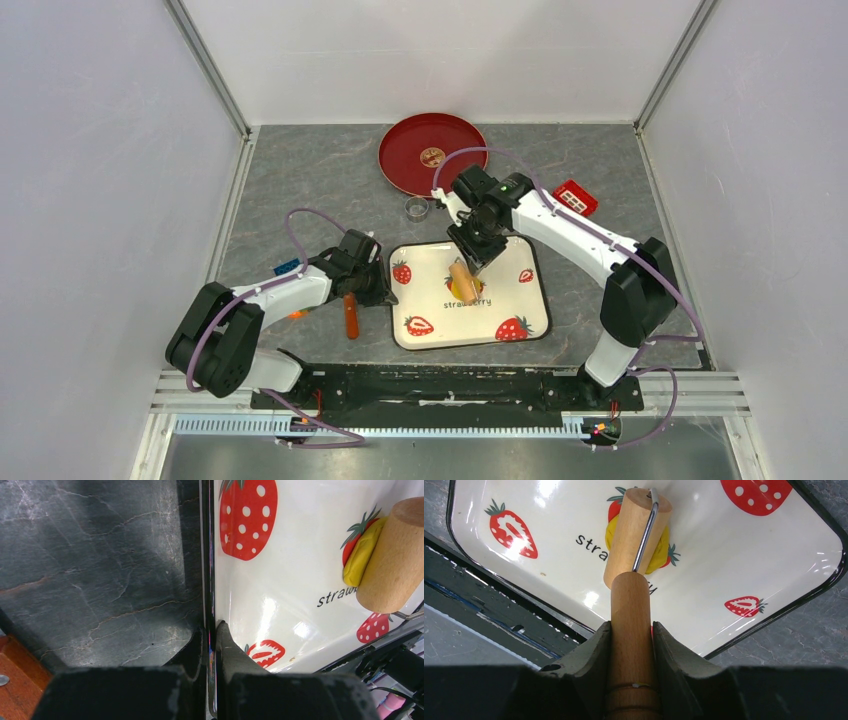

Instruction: Roll out the dumpling wrappers from the dough

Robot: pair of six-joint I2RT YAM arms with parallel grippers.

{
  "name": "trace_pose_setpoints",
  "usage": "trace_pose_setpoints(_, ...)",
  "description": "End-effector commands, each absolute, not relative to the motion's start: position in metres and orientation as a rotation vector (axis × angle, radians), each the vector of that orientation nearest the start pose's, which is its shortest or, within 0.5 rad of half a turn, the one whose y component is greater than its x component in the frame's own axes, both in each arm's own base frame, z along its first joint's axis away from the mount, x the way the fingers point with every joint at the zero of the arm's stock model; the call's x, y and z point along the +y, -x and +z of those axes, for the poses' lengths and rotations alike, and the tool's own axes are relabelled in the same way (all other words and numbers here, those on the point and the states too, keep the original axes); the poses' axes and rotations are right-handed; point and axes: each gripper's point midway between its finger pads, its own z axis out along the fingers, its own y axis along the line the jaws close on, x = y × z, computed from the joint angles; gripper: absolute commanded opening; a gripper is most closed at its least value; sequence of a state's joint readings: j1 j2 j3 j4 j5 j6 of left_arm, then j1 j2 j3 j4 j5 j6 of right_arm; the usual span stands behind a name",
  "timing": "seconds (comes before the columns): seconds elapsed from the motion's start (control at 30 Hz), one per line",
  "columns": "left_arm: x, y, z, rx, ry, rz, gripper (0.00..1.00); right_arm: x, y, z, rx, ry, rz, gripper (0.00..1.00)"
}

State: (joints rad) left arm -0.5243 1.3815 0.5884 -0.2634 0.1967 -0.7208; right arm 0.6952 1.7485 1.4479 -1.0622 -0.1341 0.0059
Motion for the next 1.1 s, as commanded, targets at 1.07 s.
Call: trace_pose_setpoints(1.07,-0.162,-0.194,-0.009,2.834,0.232,-0.414,0.02,0.213,-0.278,0.134,2.601,0.683,0.717,0.00)
